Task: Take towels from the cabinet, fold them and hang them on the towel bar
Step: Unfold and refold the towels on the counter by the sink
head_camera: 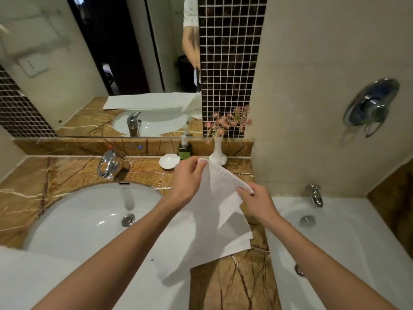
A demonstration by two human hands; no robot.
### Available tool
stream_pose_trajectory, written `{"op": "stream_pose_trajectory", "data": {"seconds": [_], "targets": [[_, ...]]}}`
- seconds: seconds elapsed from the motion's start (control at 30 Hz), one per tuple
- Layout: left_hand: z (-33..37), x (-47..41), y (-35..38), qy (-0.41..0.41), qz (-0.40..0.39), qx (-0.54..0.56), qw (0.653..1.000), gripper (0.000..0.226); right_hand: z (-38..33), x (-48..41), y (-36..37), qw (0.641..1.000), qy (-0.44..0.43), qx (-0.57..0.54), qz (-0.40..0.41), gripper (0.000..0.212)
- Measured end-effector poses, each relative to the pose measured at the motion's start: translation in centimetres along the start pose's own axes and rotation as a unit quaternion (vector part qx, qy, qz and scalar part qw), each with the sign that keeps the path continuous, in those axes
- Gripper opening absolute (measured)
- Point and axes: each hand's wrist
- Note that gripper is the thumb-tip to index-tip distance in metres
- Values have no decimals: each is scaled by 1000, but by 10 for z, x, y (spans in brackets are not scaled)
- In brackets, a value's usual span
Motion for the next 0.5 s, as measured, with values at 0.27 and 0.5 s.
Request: {"op": "stream_pose_trajectory", "data": {"seconds": [0.27, 0.5], "targets": [[8, -19, -65, 7, 46, 86, 995, 31, -105, -21, 3, 976, -27, -215, 27, 8], [22, -22, -111, 83, 99, 30, 991, 17, -167, -19, 5, 975, -77, -205, -31, 4]]}}
Point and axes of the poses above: each hand's wrist, its own x-axis away from the middle knuckle, its own y-axis out of the palm, z = x × y, and after that the axes turned 7 degrees about -x, right-handed
